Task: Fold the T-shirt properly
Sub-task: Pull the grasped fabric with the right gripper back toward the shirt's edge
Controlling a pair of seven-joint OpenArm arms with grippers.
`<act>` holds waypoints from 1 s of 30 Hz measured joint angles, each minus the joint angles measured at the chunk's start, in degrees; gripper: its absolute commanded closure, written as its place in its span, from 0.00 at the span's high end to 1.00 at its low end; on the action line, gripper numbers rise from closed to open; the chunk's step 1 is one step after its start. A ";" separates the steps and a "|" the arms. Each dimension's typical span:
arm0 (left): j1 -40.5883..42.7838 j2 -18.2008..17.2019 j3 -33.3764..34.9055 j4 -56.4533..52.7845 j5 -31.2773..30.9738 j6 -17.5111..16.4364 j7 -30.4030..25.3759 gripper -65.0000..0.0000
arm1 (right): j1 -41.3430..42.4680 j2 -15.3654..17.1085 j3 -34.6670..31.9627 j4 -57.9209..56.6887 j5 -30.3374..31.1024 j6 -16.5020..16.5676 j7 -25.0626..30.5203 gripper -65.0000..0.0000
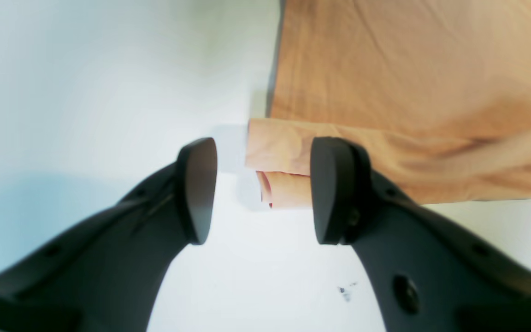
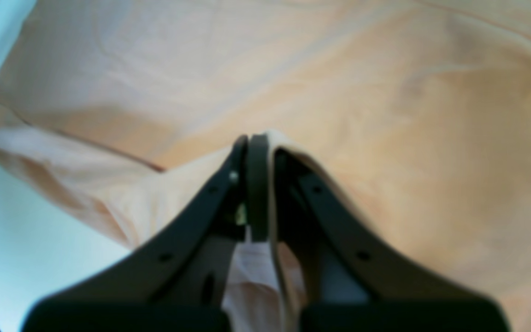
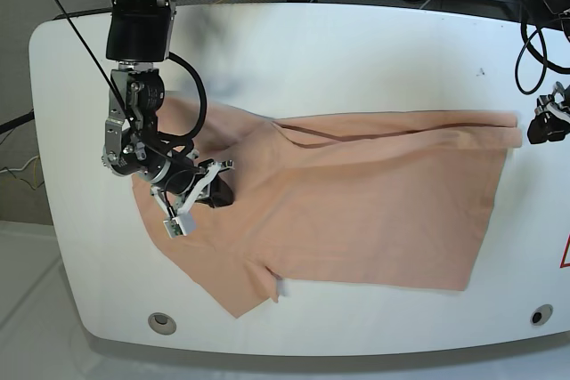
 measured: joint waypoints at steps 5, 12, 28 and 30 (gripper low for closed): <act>0.00 0.00 0.00 0.00 0.02 0.00 0.00 0.47 | 0.92 1.07 0.04 -1.46 0.00 -0.02 0.15 0.00; 0.02 0.00 0.02 0.00 0.02 0.00 0.02 0.47 | 1.22 1.57 0.04 -3.58 0.02 -0.02 0.26 0.00; -0.37 0.00 0.15 0.00 0.00 0.00 0.00 0.47 | 0.85 1.46 -0.17 -6.69 0.02 -0.02 2.71 0.18; -0.61 0.02 0.15 0.28 0.02 0.00 0.02 0.47 | 0.96 1.49 -0.17 -6.69 0.04 -0.04 2.71 0.29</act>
